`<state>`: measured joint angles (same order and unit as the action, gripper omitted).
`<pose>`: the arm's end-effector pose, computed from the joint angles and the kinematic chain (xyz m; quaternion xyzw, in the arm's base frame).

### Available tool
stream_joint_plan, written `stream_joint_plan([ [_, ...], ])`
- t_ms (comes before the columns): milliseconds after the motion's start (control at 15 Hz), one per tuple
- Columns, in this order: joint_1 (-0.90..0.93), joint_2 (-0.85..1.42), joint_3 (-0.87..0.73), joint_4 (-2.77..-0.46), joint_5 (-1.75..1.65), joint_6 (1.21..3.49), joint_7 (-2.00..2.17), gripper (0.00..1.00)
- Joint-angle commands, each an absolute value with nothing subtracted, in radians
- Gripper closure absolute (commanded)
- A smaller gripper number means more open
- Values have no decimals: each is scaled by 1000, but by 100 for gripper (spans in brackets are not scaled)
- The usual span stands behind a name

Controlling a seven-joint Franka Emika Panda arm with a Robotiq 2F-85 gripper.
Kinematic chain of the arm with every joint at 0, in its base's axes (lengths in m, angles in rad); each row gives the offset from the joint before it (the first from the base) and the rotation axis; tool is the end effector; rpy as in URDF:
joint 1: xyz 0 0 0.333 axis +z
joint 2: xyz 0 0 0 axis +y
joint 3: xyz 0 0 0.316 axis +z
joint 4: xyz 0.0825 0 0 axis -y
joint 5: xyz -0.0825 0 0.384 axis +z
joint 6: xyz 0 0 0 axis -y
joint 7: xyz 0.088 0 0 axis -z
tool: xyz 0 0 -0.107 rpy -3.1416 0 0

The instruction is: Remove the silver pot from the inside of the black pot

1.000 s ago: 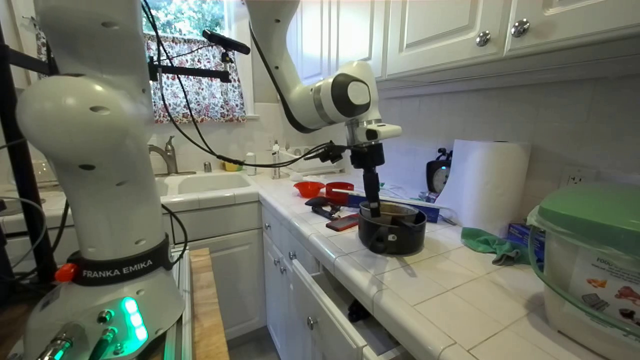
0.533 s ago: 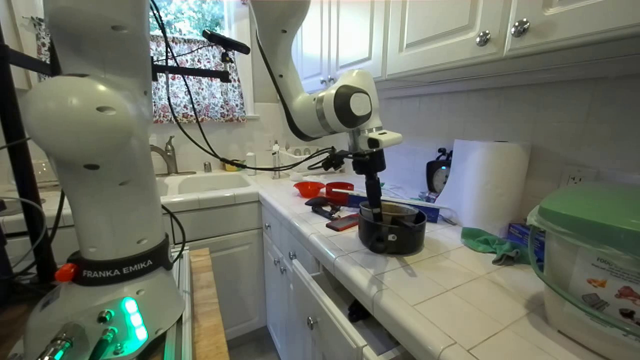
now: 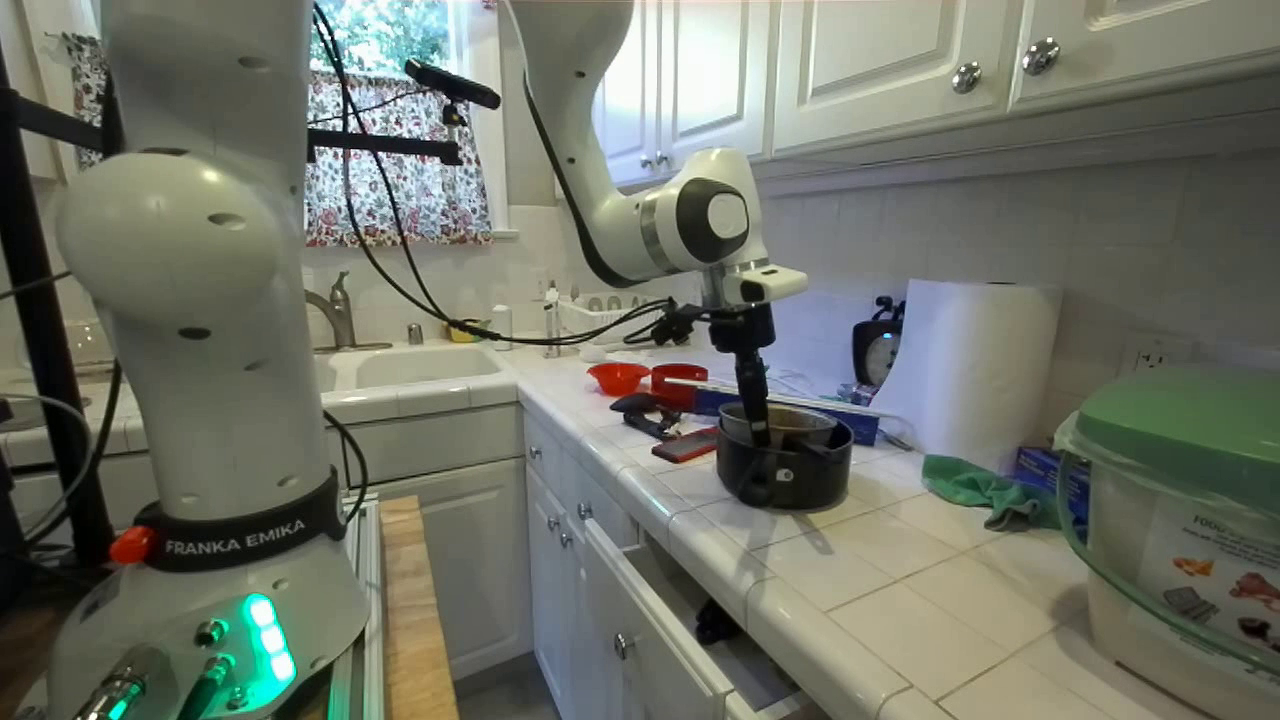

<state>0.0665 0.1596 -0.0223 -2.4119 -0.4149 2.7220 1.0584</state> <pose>0.5076 0.0372 0.2588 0.9410 -0.3151 0.1146 0.0464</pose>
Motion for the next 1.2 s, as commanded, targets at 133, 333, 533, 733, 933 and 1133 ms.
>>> stream_joint_plan([
  [133, 113, 215, -65, -2368, -433, 2733, 1083, 78],
  [333, 122, 210, -79, -2363, -434, 2730, 1087, 95],
  [533, 125, 205, -87, -2359, -432, 2731, 1086, 94],
  [733, 130, 202, -92, -2356, -439, 2728, 1095, 96],
  [933, 135, 196, -98, -2351, -445, 2734, 1112, 96],
  [1133, 137, 190, -106, -2349, -447, 2729, 1128, 96],
])
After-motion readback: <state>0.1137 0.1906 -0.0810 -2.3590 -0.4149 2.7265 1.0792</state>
